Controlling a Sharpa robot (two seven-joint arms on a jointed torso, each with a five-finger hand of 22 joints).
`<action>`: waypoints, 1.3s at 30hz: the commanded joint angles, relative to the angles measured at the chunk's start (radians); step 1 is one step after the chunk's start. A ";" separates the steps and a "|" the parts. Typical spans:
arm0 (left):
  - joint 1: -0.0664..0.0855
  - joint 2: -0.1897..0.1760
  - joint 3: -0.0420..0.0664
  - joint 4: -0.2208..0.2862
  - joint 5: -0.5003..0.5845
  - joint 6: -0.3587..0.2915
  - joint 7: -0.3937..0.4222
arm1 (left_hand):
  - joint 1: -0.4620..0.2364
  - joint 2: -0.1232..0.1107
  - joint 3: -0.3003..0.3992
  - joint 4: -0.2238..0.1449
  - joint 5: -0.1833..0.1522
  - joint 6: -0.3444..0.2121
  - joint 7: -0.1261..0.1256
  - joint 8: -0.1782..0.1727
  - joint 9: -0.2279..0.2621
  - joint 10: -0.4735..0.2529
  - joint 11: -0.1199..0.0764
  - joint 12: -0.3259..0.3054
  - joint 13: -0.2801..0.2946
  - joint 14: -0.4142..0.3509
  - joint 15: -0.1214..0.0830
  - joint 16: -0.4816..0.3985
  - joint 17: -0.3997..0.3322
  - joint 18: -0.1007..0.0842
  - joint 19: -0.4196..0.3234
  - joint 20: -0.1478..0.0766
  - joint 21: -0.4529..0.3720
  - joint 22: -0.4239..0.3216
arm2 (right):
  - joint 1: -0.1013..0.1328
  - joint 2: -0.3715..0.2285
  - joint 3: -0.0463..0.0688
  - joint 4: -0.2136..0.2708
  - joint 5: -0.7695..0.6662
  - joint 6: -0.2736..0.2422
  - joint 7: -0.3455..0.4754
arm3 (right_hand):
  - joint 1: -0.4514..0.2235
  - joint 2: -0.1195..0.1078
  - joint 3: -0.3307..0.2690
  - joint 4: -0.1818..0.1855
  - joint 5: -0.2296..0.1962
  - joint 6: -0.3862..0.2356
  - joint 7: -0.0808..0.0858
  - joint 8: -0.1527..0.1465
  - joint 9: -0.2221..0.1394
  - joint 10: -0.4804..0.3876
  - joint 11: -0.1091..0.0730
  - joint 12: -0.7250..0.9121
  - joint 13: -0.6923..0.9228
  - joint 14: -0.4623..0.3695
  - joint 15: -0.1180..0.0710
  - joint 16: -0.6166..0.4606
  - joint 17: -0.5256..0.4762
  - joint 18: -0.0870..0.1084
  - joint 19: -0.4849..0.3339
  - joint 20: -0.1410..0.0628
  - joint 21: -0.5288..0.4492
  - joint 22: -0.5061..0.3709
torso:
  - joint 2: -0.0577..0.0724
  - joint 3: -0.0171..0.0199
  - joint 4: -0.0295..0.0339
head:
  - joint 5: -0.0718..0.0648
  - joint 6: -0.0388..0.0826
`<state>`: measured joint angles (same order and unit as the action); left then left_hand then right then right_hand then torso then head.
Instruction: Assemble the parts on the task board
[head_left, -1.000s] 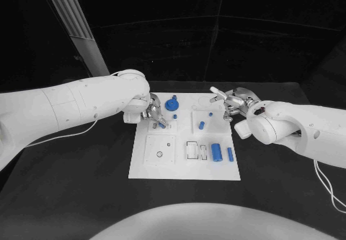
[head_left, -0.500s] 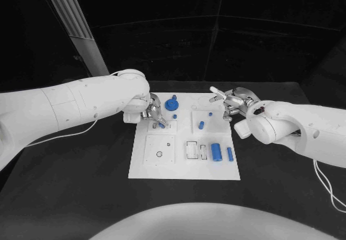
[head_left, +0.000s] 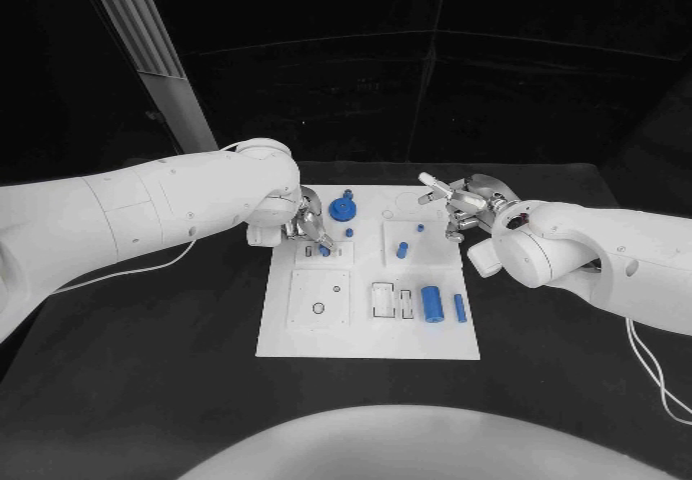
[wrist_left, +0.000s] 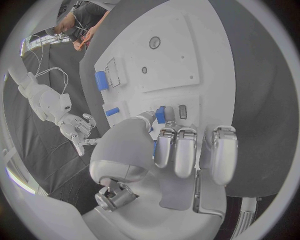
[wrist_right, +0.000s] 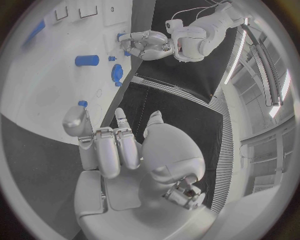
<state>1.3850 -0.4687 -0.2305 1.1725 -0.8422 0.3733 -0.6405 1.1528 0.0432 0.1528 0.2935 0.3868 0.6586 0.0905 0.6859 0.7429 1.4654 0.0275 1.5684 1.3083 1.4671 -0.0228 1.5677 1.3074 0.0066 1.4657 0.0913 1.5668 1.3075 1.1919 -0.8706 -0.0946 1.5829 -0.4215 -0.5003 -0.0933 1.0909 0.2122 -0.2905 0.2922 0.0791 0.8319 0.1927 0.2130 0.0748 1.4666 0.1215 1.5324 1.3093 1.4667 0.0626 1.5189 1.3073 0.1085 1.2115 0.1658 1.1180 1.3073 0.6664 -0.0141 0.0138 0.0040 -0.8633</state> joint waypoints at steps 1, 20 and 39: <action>-0.005 0.002 -0.003 -0.001 0.001 0.018 -0.013 | -0.011 -0.003 -0.014 -0.001 -0.019 -0.002 0.005 -0.005 -0.003 0.105 0.006 0.002 0.262 0.104 0.010 0.003 0.263 -0.007 0.105 0.010 0.004 0.263 | 0.001 0.000 0.001 0.002 -0.003 0.004 0.005 | 0.002 0.008 -0.006 -0.002 0.003 -0.004 -0.002 0.005 -0.001 0.054 -0.006 0.003 0.214 0.041 -0.007 0.004 0.188 0.006 0.002 -0.001 0.000 0.092 | -0.001 -0.0004 0.0009 | 0.000 0.001; -0.008 0.002 -0.003 0.001 0.000 -0.006 -0.010 | -0.088 -0.023 -0.153 0.000 -0.162 0.001 0.013 -0.006 -0.004 0.105 0.014 0.002 0.262 0.104 0.017 0.003 0.263 -0.007 0.105 0.019 0.004 0.263 | 0.001 0.001 0.001 0.001 -0.003 0.005 0.004 | 0.002 0.008 -0.006 -0.002 0.003 -0.004 -0.002 0.005 -0.001 0.054 -0.006 0.003 0.214 0.041 -0.007 0.004 0.188 0.006 0.002 -0.001 0.000 0.092 | -0.001 0.0002 0.0011 | 0.002 0.006; 0.047 -0.107 -0.003 0.131 -0.001 -0.168 0.124 | -0.158 -0.043 -0.288 -0.001 -0.324 -0.058 0.008 0.125 0.106 0.105 0.008 0.002 0.262 0.104 0.012 0.003 0.263 -0.007 0.105 0.015 0.004 0.263 | 0.001 0.004 0.000 -0.006 -0.005 0.009 0.001 | 0.002 0.009 -0.007 -0.002 0.003 -0.004 -0.002 0.005 -0.001 0.055 -0.006 0.004 0.215 0.042 -0.007 0.004 0.188 0.006 0.003 -0.001 0.001 0.092 | -0.002 0.0001 0.0007 | 0.006 0.026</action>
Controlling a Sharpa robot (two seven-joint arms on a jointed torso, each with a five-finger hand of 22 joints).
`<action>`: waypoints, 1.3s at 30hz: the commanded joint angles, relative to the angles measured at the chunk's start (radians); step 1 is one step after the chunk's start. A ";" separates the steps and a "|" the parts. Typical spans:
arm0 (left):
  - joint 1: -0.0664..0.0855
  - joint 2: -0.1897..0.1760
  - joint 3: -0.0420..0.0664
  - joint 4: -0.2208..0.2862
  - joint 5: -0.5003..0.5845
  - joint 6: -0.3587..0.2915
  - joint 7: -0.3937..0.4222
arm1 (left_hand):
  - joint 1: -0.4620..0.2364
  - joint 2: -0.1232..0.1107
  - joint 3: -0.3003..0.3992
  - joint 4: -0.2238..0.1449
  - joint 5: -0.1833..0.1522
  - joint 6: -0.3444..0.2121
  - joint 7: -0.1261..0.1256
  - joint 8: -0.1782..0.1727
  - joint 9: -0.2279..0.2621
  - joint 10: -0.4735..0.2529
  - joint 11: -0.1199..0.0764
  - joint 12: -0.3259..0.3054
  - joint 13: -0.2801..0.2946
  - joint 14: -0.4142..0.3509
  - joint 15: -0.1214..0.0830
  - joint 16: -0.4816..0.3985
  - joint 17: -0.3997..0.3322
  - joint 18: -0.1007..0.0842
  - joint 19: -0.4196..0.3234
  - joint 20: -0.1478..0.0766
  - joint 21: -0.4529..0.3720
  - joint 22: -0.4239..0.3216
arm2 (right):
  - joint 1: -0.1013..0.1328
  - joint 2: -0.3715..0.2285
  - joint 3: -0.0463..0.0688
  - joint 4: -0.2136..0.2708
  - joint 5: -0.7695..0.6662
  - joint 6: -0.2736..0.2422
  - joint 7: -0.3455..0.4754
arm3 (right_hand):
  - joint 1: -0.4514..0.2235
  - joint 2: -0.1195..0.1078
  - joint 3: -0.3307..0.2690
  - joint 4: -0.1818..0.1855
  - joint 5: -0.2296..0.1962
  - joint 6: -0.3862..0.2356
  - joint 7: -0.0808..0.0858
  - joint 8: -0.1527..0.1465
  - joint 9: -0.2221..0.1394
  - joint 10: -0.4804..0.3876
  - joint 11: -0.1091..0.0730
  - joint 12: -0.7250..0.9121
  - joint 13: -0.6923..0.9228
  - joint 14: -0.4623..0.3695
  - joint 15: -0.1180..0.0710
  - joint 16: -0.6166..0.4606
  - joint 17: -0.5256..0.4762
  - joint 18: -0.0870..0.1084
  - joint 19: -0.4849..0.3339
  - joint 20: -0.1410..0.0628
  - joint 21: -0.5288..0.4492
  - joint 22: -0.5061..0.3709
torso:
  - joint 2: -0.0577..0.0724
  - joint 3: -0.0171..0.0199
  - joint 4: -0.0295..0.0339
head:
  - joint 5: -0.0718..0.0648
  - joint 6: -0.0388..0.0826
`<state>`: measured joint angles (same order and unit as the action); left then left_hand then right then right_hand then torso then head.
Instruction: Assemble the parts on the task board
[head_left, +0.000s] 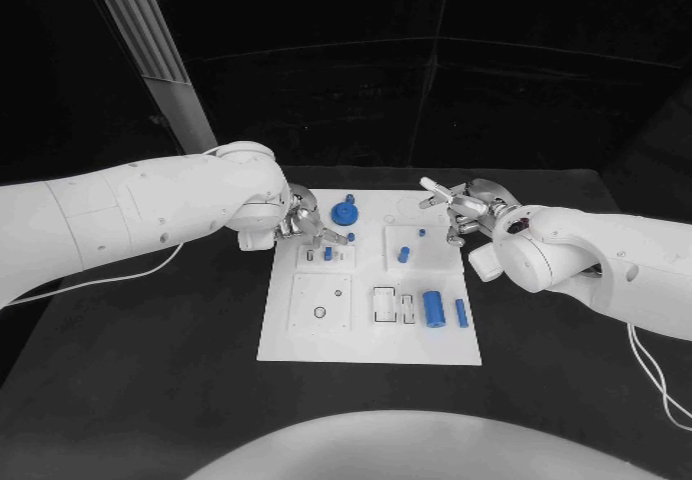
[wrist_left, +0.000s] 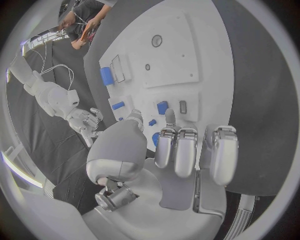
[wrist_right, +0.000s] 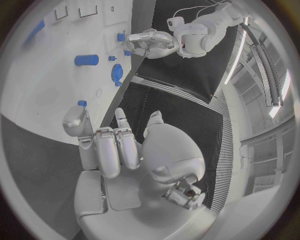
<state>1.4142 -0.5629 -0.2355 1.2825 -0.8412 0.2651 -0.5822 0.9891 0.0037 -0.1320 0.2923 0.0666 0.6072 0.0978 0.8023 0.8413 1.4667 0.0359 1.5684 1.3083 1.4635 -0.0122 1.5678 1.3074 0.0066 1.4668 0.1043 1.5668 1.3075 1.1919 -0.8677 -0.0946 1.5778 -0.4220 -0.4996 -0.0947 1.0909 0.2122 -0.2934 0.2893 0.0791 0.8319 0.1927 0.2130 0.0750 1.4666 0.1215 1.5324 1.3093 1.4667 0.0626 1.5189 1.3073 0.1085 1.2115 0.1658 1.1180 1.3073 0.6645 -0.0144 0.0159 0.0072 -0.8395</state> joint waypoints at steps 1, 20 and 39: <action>0.029 -0.020 0.002 0.030 -0.002 -0.062 0.071 | 0.008 -0.002 -0.003 0.000 -0.004 -0.008 0.000 0.013 0.011 0.104 0.000 0.002 0.262 0.107 0.001 0.003 0.263 -0.007 0.104 0.002 0.004 0.263 | 0.001 0.002 0.000 -0.001 -0.004 0.008 0.002 | 0.002 0.009 -0.004 0.001 0.003 -0.004 -0.002 0.005 -0.001 0.055 -0.006 0.004 0.215 0.042 -0.007 0.004 0.188 0.006 0.003 -0.001 0.001 0.092 | -0.001 0.0001 -0.0013 | 0.003 0.003; 0.104 -0.025 0.002 -0.101 -0.002 0.039 0.062 | 0.093 0.045 -0.014 0.000 0.237 -0.019 -0.011 0.038 0.025 0.104 -0.012 0.002 0.262 0.107 -0.011 0.003 0.263 -0.007 0.104 -0.009 0.004 0.263 | 0.000 0.004 0.000 0.001 -0.004 0.009 0.001 | 0.003 0.011 -0.004 0.001 0.003 -0.005 -0.002 0.006 -0.002 0.055 -0.006 0.004 0.215 0.042 -0.007 0.005 0.189 0.005 0.005 -0.001 0.002 0.093 | 0.003 0.0000 -0.0011 | 0.036 0.034; 0.030 0.035 0.002 -0.223 -0.002 0.106 0.051 | 0.074 0.076 -0.026 0.001 0.224 -0.007 -0.011 0.025 0.011 0.104 -0.011 0.002 0.262 0.107 -0.012 0.003 0.263 -0.007 0.104 -0.010 0.004 0.263 | 0.000 0.004 0.000 0.001 -0.005 0.008 0.001 | 0.004 0.011 -0.005 0.001 0.003 -0.006 -0.002 0.006 -0.002 0.055 -0.006 0.004 0.215 0.042 -0.007 0.004 0.189 0.005 0.005 -0.001 0.002 0.093 | 0.002 -0.0002 -0.0022 | 0.032 0.031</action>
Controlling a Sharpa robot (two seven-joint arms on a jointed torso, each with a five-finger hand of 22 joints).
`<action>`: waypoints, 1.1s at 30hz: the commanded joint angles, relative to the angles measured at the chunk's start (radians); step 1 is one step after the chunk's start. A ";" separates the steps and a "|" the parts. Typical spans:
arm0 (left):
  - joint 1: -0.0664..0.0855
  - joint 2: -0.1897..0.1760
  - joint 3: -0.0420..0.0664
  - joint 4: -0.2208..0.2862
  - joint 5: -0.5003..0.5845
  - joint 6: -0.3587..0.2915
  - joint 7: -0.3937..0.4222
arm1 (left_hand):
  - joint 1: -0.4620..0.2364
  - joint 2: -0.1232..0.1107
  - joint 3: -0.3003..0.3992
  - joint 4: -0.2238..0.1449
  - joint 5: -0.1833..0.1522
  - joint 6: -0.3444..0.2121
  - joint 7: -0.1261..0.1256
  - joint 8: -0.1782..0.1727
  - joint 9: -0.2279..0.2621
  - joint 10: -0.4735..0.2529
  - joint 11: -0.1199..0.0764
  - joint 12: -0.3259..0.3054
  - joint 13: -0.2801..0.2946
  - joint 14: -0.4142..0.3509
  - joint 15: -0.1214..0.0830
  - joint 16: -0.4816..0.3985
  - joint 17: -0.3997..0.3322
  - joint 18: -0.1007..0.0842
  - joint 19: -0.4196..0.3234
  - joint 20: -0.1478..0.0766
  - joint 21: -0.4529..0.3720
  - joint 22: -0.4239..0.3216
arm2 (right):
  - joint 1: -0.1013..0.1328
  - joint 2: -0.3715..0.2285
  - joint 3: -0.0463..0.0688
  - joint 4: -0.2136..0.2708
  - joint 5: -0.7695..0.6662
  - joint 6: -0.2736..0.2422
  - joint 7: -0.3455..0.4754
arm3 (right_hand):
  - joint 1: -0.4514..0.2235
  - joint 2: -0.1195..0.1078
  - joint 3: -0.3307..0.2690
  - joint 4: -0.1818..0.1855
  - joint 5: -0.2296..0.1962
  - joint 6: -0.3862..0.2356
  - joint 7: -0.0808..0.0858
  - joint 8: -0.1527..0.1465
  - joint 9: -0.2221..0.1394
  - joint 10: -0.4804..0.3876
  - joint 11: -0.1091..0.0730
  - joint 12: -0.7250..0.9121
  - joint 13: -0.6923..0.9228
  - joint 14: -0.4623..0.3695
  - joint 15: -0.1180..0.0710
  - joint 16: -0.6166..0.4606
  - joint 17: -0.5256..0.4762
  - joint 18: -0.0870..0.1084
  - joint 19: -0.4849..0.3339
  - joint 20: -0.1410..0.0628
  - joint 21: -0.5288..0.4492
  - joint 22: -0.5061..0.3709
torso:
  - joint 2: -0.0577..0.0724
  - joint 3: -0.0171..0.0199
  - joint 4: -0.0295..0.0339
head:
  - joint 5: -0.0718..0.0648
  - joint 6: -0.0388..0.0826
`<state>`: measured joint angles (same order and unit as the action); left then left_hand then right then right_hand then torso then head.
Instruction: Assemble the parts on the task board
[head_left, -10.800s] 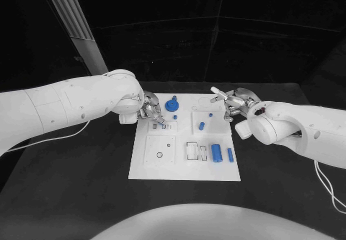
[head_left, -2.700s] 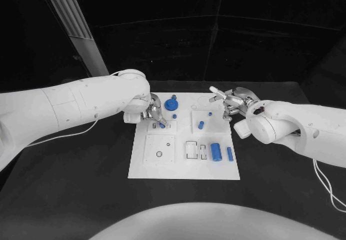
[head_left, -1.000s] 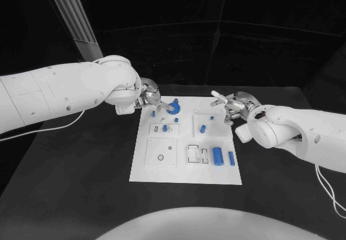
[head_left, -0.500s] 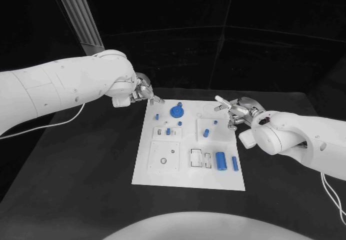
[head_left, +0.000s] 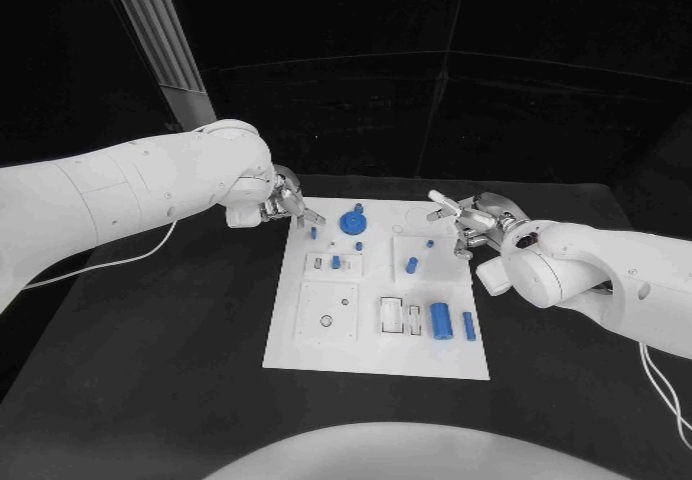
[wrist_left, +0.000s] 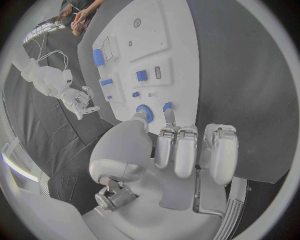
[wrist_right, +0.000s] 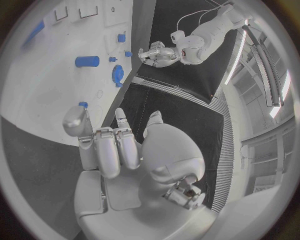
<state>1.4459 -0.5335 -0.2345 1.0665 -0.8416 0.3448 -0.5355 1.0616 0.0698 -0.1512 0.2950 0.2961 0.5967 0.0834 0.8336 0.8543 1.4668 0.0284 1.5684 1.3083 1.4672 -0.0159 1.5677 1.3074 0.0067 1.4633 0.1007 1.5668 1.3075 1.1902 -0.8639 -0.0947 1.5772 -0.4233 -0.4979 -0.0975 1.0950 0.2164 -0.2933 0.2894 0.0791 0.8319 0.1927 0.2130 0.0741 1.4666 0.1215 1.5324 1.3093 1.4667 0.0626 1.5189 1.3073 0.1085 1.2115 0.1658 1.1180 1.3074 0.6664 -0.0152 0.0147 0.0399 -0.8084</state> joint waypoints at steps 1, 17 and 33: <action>-0.003 0.009 0.001 -0.010 -0.001 0.026 0.005 | 0.002 0.010 -0.007 -0.002 -0.006 0.003 0.004 -0.007 -0.003 0.104 -0.003 0.002 0.262 0.104 -0.008 0.003 0.263 -0.007 0.108 -0.006 0.004 0.263 | 0.001 0.000 0.001 0.001 -0.003 0.006 0.003 | 0.000 0.007 -0.005 0.001 0.003 -0.006 -0.002 0.006 -0.001 0.055 -0.006 0.004 0.215 0.042 -0.007 0.004 0.189 0.005 0.005 -0.001 0.002 0.093 | 0.000 0.0007 -0.0014 | -0.001 0.000; -0.021 0.060 0.001 -0.089 -0.001 0.046 0.011 | 0.010 0.018 -0.011 -0.003 -0.015 0.000 0.006 -0.020 -0.013 0.104 -0.001 0.002 0.262 0.104 -0.007 0.003 0.263 -0.007 0.108 -0.006 0.004 0.263 | 0.001 0.003 0.001 0.002 -0.005 0.007 0.001 | 0.000 0.007 -0.005 0.001 0.003 -0.006 -0.002 0.006 -0.001 0.055 -0.006 0.004 0.215 0.042 -0.007 0.004 0.189 0.005 0.005 -0.001 0.002 0.093 | 0.000 0.0011 -0.0010 | -0.005 -0.002; -0.041 0.100 0.001 -0.159 -0.001 0.052 0.015 | 0.027 0.036 -0.011 -0.003 -0.015 -0.001 0.009 -0.035 -0.028 0.104 0.002 0.002 0.262 0.104 -0.005 0.003 0.263 -0.007 0.108 -0.005 0.004 0.263 | 0.001 0.010 0.001 0.001 -0.005 0.007 0.001 | 0.001 0.009 -0.005 0.000 0.003 -0.007 -0.002 0.006 -0.001 0.055 -0.005 0.004 0.214 0.042 -0.007 0.004 0.188 0.005 0.005 -0.001 0.001 0.093 | -0.001 0.0013 -0.0009 | -0.005 -0.006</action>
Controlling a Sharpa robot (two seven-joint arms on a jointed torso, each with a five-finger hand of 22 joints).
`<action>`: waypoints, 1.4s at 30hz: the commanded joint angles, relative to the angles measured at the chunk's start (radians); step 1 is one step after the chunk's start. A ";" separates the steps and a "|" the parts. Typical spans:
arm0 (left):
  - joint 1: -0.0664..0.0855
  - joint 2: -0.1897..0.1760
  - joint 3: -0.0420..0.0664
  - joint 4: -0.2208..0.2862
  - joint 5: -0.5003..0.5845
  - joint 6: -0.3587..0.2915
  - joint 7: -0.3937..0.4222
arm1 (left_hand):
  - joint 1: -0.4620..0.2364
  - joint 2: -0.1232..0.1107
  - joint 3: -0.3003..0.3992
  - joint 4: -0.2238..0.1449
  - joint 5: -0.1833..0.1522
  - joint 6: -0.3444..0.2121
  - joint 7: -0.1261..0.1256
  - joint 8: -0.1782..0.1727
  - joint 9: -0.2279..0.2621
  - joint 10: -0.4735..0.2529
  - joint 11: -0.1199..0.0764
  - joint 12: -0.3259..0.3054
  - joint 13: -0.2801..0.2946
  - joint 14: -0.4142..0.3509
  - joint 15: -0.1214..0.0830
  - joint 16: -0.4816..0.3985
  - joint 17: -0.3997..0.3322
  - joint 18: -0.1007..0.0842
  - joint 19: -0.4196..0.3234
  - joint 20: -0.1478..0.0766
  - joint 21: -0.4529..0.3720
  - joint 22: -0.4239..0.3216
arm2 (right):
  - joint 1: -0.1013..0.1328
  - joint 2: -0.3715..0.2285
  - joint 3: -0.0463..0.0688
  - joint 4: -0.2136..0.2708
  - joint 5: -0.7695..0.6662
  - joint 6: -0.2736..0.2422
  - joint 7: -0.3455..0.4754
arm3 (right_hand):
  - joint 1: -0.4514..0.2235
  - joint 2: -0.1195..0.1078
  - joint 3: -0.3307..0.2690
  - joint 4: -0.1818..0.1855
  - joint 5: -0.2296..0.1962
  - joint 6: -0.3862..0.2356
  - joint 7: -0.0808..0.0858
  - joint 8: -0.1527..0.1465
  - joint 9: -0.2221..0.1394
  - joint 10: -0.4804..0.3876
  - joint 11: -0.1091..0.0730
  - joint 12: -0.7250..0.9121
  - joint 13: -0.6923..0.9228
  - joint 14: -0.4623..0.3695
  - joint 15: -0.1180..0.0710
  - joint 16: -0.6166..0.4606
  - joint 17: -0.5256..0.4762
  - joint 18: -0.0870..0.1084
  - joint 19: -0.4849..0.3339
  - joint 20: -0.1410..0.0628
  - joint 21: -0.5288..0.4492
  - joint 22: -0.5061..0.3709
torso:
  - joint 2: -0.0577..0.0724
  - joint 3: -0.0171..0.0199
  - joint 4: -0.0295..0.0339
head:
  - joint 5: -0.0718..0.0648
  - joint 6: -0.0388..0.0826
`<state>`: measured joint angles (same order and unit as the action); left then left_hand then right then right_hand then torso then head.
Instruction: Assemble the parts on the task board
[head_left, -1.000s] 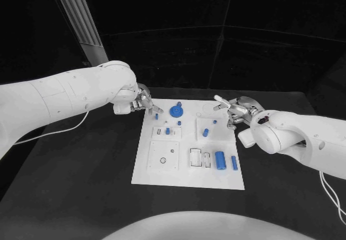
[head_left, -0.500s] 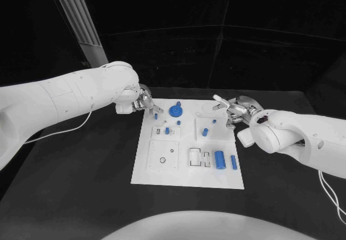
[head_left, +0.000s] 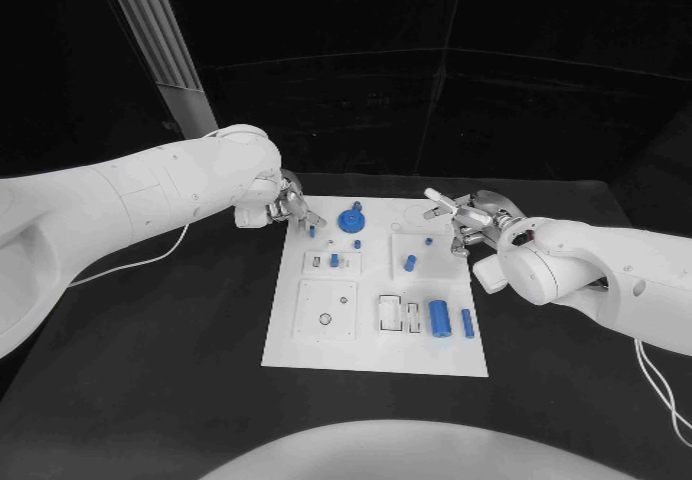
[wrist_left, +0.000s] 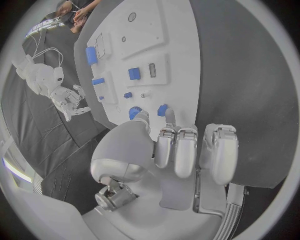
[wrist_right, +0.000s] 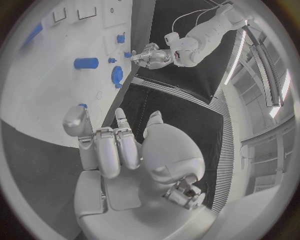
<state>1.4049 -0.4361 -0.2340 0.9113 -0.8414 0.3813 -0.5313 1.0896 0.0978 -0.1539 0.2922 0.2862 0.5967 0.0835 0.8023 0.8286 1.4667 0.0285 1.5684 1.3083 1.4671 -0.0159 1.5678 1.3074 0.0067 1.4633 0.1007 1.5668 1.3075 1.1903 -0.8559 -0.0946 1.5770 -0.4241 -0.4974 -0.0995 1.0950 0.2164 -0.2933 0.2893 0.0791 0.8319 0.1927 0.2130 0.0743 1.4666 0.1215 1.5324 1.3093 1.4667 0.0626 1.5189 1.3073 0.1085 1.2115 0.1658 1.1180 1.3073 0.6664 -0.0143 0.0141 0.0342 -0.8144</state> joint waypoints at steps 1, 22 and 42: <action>0.000 0.003 0.000 -0.005 -0.001 0.016 0.010 | 0.001 0.009 -0.008 0.000 -0.005 -0.001 0.009 -0.005 -0.003 0.104 0.002 0.002 0.262 0.104 -0.005 0.003 0.263 -0.007 0.108 -0.005 0.004 0.263 | 0.001 0.002 0.000 0.001 -0.004 0.007 0.003 | 0.001 0.009 -0.005 0.000 0.003 -0.007 -0.002 0.006 -0.001 0.055 -0.005 0.004 0.214 0.042 -0.007 0.004 0.188 0.005 0.005 -0.001 0.001 0.093 | -0.001 -0.0001 -0.0003 | 0.000 -0.001; -0.005 0.020 0.001 -0.022 -0.001 0.018 0.025 | 0.098 0.044 0.013 0.000 0.070 0.012 0.007 -0.032 -0.037 0.104 0.001 0.002 0.262 0.104 -0.005 0.003 0.263 -0.007 0.108 -0.003 0.004 0.263 | 0.001 0.001 0.000 0.003 -0.010 0.004 -0.006 | 0.001 0.009 -0.005 0.000 0.003 -0.007 -0.002 0.006 -0.001 0.055 -0.005 0.004 0.214 0.042 -0.007 0.004 0.188 0.005 0.005 -0.001 0.001 0.093 | 0.000 0.0003 -0.0004 | -0.007 -0.005; -0.008 0.027 0.001 -0.030 -0.001 0.046 0.005 | 0.141 0.057 0.035 0.001 0.151 0.021 0.003 -0.045 -0.054 0.104 -0.003 0.002 0.262 0.104 -0.007 0.003 0.263 -0.007 0.108 -0.005 0.004 0.263 | 0.001 -0.003 0.001 0.007 -0.012 0.003 -0.009 | 0.002 0.010 -0.005 0.000 0.004 -0.008 -0.001 0.006 -0.001 0.054 -0.005 0.003 0.213 0.042 -0.007 0.004 0.188 0.005 0.005 -0.001 0.001 0.094 | 0.000 0.0004 0.0008 | -0.012 -0.010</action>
<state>1.3950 -0.4112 -0.2339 0.8822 -0.8415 0.4099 -0.5244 1.2213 0.1532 -0.1246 0.2937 0.4306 0.6109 0.0835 0.7602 0.7764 1.4666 0.0286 1.5684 1.3094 1.4671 -0.0159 1.5678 1.3074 0.0067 1.4633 0.1007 1.5668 1.3075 1.1903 -0.8581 -0.0946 1.5816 -0.4315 -0.4973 -0.1100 1.0950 0.2164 -0.2933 0.2894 0.0791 0.8319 0.1927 0.2130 0.0744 1.4666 0.1215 1.5324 1.3093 1.4667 0.0626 1.5189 1.3073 0.1085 1.2115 0.1658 1.1180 1.3073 0.6667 -0.0140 0.0134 0.0235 -0.8240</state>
